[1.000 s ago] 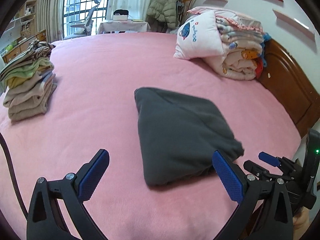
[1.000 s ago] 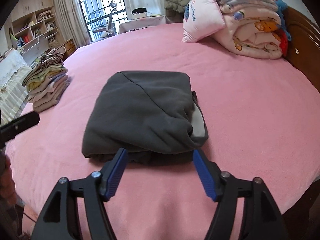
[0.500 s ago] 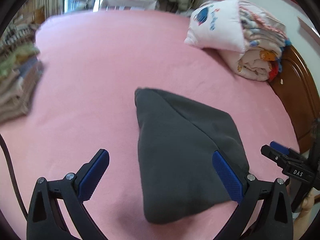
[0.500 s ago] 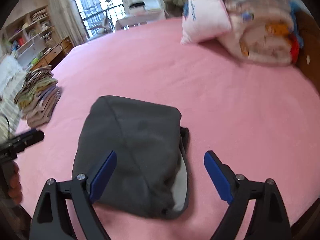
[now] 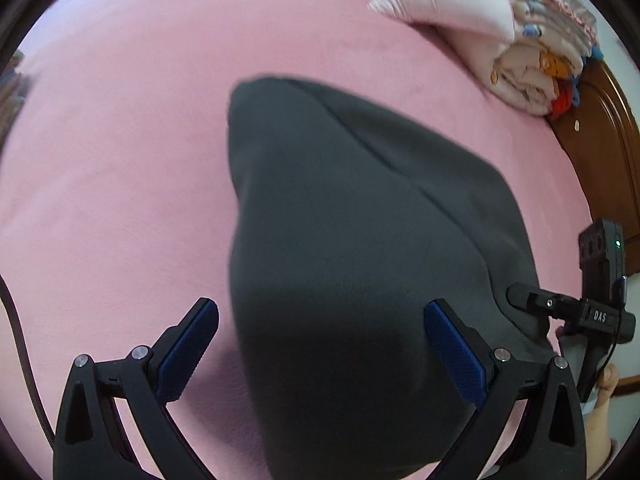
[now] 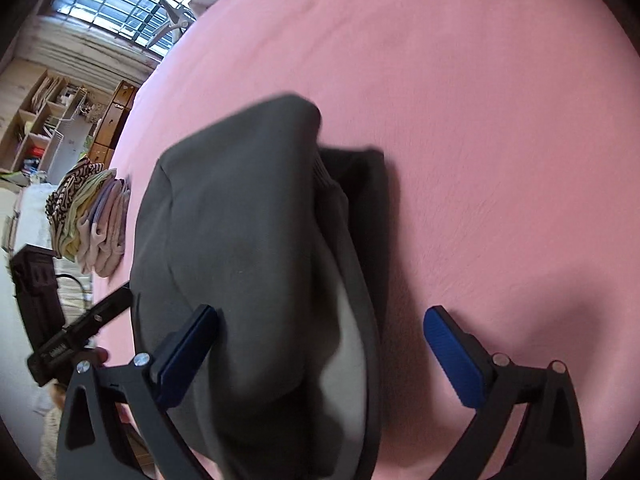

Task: Fold small clothes
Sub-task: 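Lift the grey bundle with the right tool while the left tool grips its other end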

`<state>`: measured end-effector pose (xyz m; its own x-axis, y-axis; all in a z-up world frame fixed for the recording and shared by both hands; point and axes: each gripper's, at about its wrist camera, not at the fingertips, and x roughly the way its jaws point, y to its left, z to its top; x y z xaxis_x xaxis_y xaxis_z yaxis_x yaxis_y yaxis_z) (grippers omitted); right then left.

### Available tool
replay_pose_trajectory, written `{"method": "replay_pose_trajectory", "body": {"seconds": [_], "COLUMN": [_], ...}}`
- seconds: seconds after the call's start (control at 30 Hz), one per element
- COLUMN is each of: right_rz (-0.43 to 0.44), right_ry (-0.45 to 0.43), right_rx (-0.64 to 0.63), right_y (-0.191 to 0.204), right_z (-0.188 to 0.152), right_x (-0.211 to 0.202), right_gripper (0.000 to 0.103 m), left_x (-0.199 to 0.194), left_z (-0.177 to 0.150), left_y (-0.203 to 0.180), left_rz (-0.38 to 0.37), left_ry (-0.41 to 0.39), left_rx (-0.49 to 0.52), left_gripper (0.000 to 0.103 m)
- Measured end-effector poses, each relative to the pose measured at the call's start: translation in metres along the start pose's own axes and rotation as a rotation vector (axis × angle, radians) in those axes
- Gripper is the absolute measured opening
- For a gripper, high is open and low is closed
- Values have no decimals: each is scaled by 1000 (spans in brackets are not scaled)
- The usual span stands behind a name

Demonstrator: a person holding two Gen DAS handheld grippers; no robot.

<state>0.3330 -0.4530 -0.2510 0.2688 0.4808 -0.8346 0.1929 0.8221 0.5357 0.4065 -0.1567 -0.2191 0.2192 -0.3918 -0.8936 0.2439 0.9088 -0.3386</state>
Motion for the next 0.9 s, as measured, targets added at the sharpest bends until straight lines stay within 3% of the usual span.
{"method": "replay_pose_trajectory", "body": {"seconds": [0.17, 0.3, 0.43, 0.6, 0.7, 0.9], "right_rz": [77, 145, 110, 93, 55, -9], "right_ry": [54, 139, 173, 177, 176, 164], "right_rx": [19, 6, -70, -79, -126, -154], "right_y": [-9, -7, 6, 7, 15, 21], "right_z": [2, 3, 0, -2, -3, -5], "right_x": [17, 31, 42, 47, 49, 52], "right_gripper": [103, 103, 103, 103, 103, 103], "left_x": [15, 26, 35, 58, 63, 60], "left_z": [-2, -3, -5, -9, -13, -15], "left_y": [7, 14, 18, 27, 25, -9], "left_rz": [-63, -134, -177, -235, -219, -28], "left_ry": [8, 66, 102, 129, 109, 33], "left_rx": [-34, -38, -41, -70, -33, 114], "left_gripper": [103, 103, 103, 103, 103, 101]}}
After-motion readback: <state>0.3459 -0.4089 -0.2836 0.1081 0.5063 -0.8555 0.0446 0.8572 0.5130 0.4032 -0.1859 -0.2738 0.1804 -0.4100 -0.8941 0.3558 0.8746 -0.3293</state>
